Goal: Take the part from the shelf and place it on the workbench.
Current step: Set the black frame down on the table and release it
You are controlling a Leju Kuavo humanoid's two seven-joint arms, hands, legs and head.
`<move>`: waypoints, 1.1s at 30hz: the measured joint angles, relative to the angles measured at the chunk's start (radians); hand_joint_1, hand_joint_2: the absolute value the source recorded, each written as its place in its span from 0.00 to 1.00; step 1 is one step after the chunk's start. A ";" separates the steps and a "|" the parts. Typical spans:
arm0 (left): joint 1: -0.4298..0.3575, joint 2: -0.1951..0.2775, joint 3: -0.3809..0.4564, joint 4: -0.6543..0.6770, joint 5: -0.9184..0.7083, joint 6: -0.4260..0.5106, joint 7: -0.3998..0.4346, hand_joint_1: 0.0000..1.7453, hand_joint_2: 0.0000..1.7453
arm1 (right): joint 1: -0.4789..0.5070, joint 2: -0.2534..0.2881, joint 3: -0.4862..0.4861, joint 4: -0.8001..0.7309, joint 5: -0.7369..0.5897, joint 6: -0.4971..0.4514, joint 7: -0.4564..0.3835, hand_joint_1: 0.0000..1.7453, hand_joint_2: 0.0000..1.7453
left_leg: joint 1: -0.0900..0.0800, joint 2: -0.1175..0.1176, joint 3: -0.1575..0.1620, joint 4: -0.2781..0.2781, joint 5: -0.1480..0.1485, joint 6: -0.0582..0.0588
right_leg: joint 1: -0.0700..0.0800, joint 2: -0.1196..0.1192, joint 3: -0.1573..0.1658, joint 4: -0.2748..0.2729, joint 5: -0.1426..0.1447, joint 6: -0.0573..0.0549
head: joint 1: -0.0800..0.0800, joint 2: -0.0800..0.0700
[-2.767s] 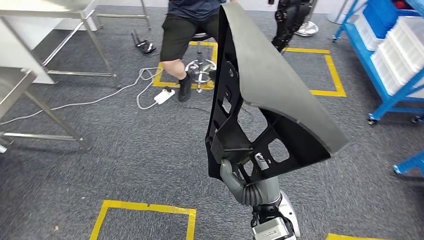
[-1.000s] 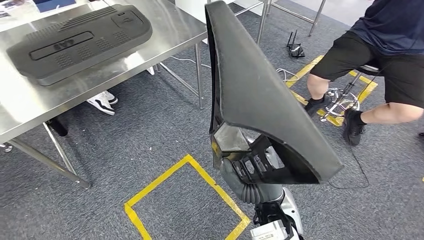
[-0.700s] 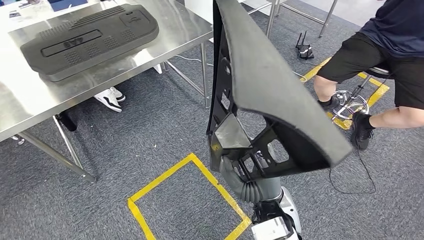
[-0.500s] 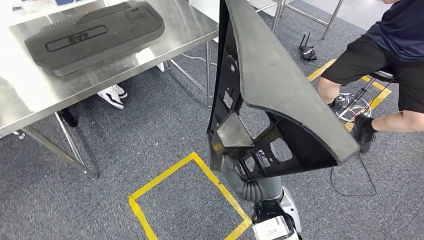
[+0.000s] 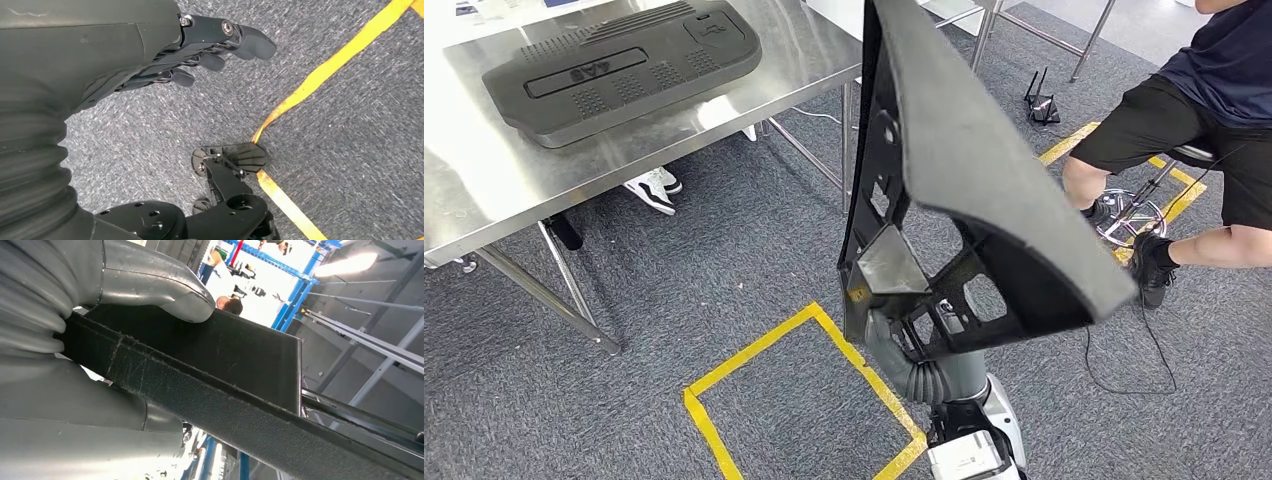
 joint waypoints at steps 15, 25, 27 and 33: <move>0.000 0.000 0.000 0.000 -0.013 0.041 -0.002 0.00 1.00 | 0.000 0.002 0.000 0.001 -0.006 -0.001 0.001 1.00 1.00 | 0.006 0.000 0.000 0.000 0.002 -0.001 | 0.005 0.000 -0.001 0.003 0.000 0.000 | 0.000 0.000; 0.000 0.000 0.000 0.000 -0.015 0.047 -0.002 0.00 1.00 | 0.000 0.002 0.000 0.002 -0.007 0.001 0.001 1.00 1.00 | 0.006 0.000 0.000 0.000 0.002 -0.001 | 0.005 0.000 -0.001 0.003 0.000 0.000 | 0.000 0.000; 0.000 0.000 0.000 0.000 -0.016 0.047 -0.001 0.00 1.00 | 0.000 0.002 0.000 0.002 -0.008 0.002 0.001 1.00 1.00 | 0.006 0.000 0.000 0.000 0.002 -0.001 | 0.005 0.000 -0.001 0.003 0.000 0.000 | 0.000 0.000; 0.000 0.000 0.000 0.000 -0.018 0.047 0.002 0.00 1.00 | 0.000 0.002 0.000 0.003 -0.008 0.006 0.001 1.00 1.00 | -0.001 0.000 -0.004 0.007 -0.001 0.005 | 0.000 0.000 0.000 -0.004 0.004 0.007 | 0.000 0.000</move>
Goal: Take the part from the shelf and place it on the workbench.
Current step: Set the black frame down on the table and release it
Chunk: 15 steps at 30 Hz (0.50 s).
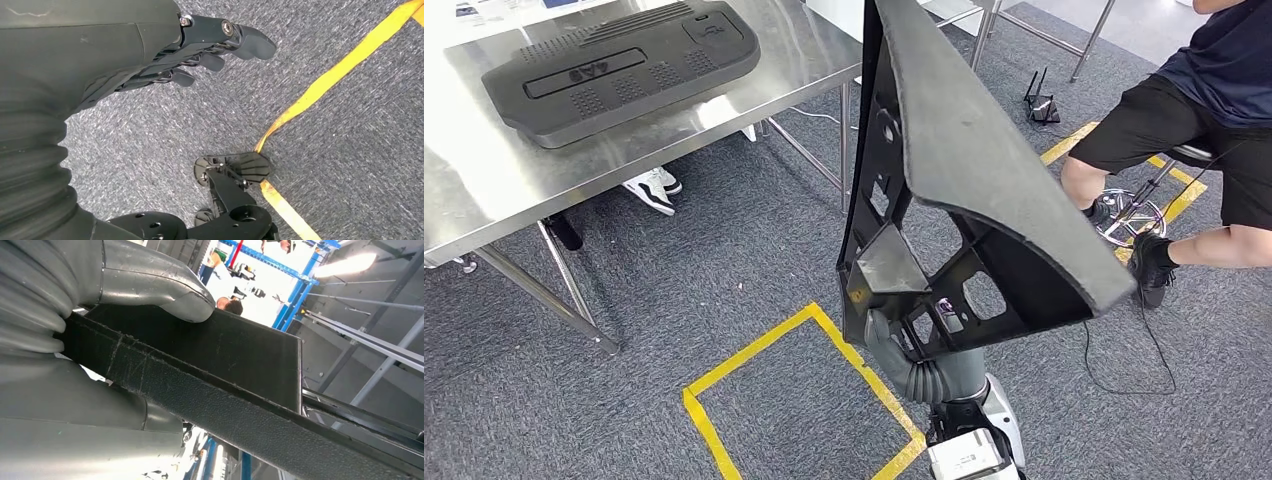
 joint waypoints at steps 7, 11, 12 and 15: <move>-0.002 -0.003 0.000 0.000 -0.003 -0.008 0.008 0.00 1.00 | -0.002 0.002 0.000 0.007 0.000 0.003 0.000 1.00 1.00 | 0.023 -0.003 0.019 -0.048 0.024 0.021 | -0.020 0.016 -0.138 0.271 -0.108 0.018 | 0.000 0.000; -0.002 -0.001 0.000 -0.001 -0.003 -0.008 0.008 0.00 1.00 | -0.003 0.000 0.000 0.011 0.000 0.003 0.000 1.00 1.00 | 0.036 -0.013 0.016 -0.035 0.017 -0.015 | -0.041 0.020 -0.023 0.040 -0.015 0.063 | 0.002 0.000; -0.002 0.000 0.000 -0.001 -0.003 -0.008 0.009 0.00 1.00 | -0.002 0.000 0.000 0.011 0.000 0.003 0.000 1.00 1.00 | 0.035 -0.015 0.015 -0.032 0.016 -0.025 | -0.041 0.022 -0.010 0.014 -0.006 0.056 | 0.002 0.000; 0.001 0.001 0.000 -0.001 -0.003 -0.007 0.009 0.00 1.00 | -0.002 0.001 0.000 0.013 -0.001 0.004 0.001 1.00 1.00 | 0.038 -0.015 0.015 -0.034 0.019 -0.040 | -0.037 0.025 -0.010 0.015 -0.003 0.022 | 0.002 0.000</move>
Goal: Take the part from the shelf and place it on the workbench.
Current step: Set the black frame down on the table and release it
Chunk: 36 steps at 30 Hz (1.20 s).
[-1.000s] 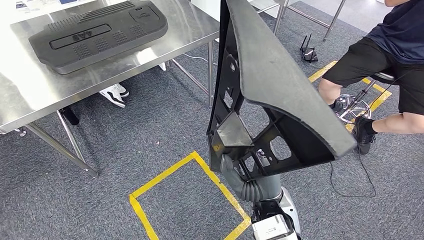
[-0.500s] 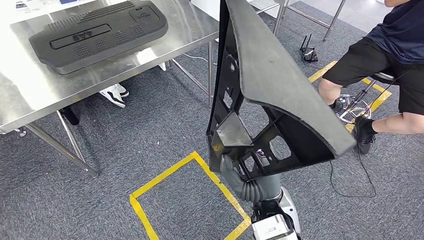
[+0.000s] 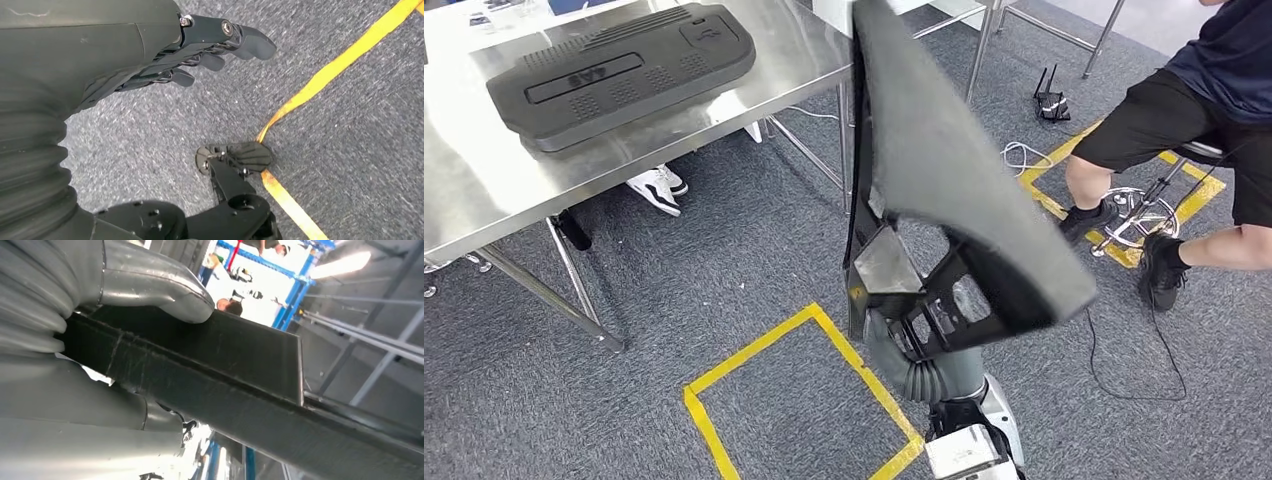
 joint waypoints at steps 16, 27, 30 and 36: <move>0.000 0.001 0.000 0.000 0.000 -0.003 0.008 0.00 1.00 | -0.002 0.008 0.000 0.004 0.000 0.000 0.000 1.00 1.00 | -0.032 0.014 -0.006 0.022 -0.021 0.049 | 0.032 -0.007 0.010 0.004 -0.019 -0.020 | 0.001 0.000; -0.002 -0.003 0.000 0.001 0.005 -0.025 0.002 0.00 1.00 | -0.007 0.005 0.000 0.013 0.001 0.007 0.001 1.00 1.00 | -0.033 0.002 0.015 0.013 -0.034 0.052 | 0.028 -0.007 -0.047 0.026 0.012 0.006 | 0.002 0.000; -0.002 -0.003 0.000 0.001 0.006 -0.029 0.000 0.00 1.00 | -0.007 0.006 0.000 0.013 0.001 0.007 0.001 1.00 1.00 | -0.036 0.000 0.018 0.010 -0.040 0.038 | 0.032 -0.006 -0.030 -0.004 0.020 -0.023 | 0.001 0.000; 0.000 -0.002 0.000 0.001 0.006 -0.030 0.002 0.00 1.00 | -0.007 0.009 0.000 0.014 0.001 0.008 0.001 1.00 1.00 | -0.029 0.012 -0.097 0.259 -0.155 0.015 | 0.023 -0.008 0.002 -0.012 0.006 -0.058 | -0.002 0.000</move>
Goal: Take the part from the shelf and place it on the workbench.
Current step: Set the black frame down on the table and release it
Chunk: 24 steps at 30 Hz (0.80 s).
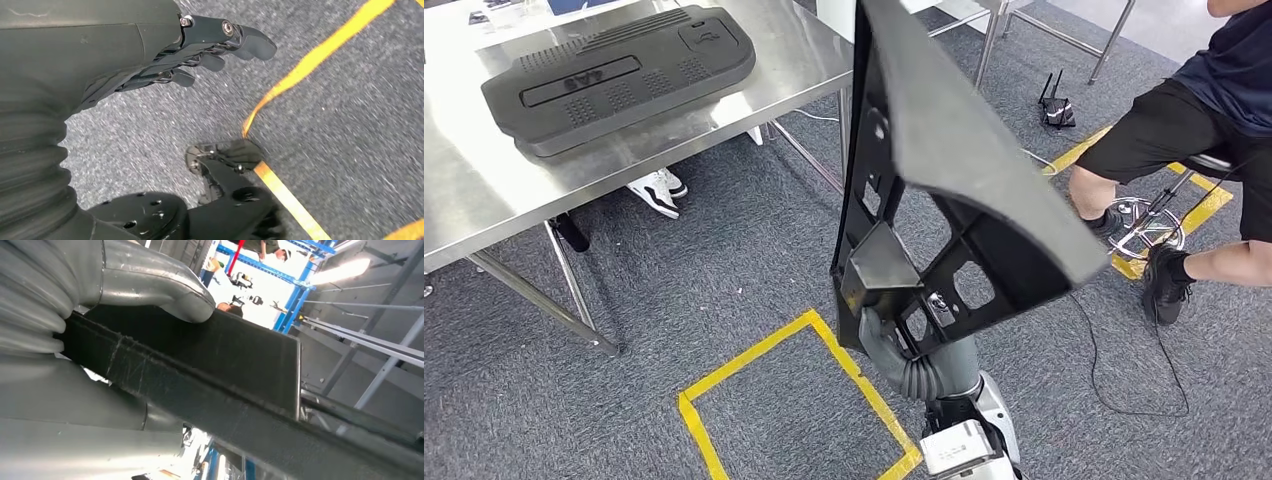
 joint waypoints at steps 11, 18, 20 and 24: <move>0.000 0.002 0.000 0.000 -0.002 0.006 0.003 0.00 1.00 | -0.001 0.003 0.000 0.003 -0.002 0.000 -0.001 1.00 1.00 | -0.006 0.001 0.096 -0.236 0.131 0.038 | 0.008 0.004 0.056 0.016 -0.056 0.045 | 0.001 0.000; 0.000 0.002 0.000 0.000 -0.006 0.009 0.002 0.00 1.00 | 0.000 0.002 0.000 0.005 -0.003 0.000 -0.002 1.00 1.00 | -0.003 -0.008 0.142 -0.241 0.094 0.056 | 0.007 0.004 -0.168 0.263 -0.095 0.059 | 0.008 0.000; 0.001 0.000 0.000 0.000 -0.007 0.008 0.002 0.00 1.00 | 0.000 0.001 0.000 0.005 -0.003 0.000 -0.002 1.00 1.00 | -0.003 -0.012 0.165 -0.242 0.076 0.052 | 0.010 0.003 -0.133 0.129 -0.010 0.068 | 0.009 0.000; 0.000 -0.003 0.000 0.001 -0.007 0.008 0.004 0.00 1.00 | -0.001 0.002 0.000 0.006 -0.003 0.000 -0.002 1.00 1.00 | -0.008 -0.014 0.190 -0.250 0.056 0.030 | 0.021 0.002 -0.088 0.009 0.053 0.025 | 0.006 0.000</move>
